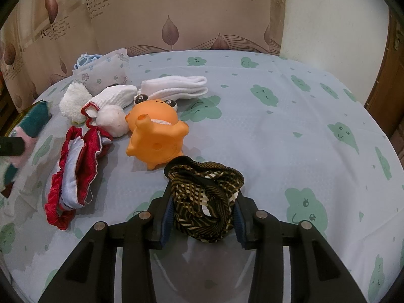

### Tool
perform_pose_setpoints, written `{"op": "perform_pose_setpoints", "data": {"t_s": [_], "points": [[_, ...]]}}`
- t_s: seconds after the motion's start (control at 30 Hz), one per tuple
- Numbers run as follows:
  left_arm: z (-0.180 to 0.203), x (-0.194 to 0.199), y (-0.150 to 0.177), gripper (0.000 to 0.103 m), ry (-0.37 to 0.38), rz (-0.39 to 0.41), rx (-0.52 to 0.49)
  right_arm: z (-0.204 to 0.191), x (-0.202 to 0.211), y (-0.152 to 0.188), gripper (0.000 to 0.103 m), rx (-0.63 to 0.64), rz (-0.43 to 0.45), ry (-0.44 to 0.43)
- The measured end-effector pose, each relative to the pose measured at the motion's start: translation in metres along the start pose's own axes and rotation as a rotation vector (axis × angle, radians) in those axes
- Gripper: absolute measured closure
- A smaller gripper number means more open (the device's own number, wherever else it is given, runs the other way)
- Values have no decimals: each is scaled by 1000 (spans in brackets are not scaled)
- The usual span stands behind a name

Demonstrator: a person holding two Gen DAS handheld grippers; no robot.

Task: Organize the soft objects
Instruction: 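Carry the white-and-green snack bag into the tin box and open the left gripper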

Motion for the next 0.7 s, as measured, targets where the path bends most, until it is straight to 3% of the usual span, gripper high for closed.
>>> {"op": "perform_pose_setpoints", "data": {"t_s": [0.1,0.3,0.5,0.7], "points": [[-7,17,-1,44,0,18,-8,0,0,0,64,0,0,0],[-36,55,-12,44,-105,85,-40,0,0,0,64,0,0,1],[-96,84,-20,44,-246,116,-22,-1,0,0,64,1,0,5],[-170,92,-11,44,-358,87,19,-2,0,0,64,3,0,9]]}}
Point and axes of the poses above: each gripper's, at about its wrist camera, not at the fingertips, and x roughly against the way its jaws point, z to its right, y to its underside, the point moved 7 cm from there along -x, roughly the way its jaws point, and after that the axes turned 5 degrees about -x, right-handed, at the moved point
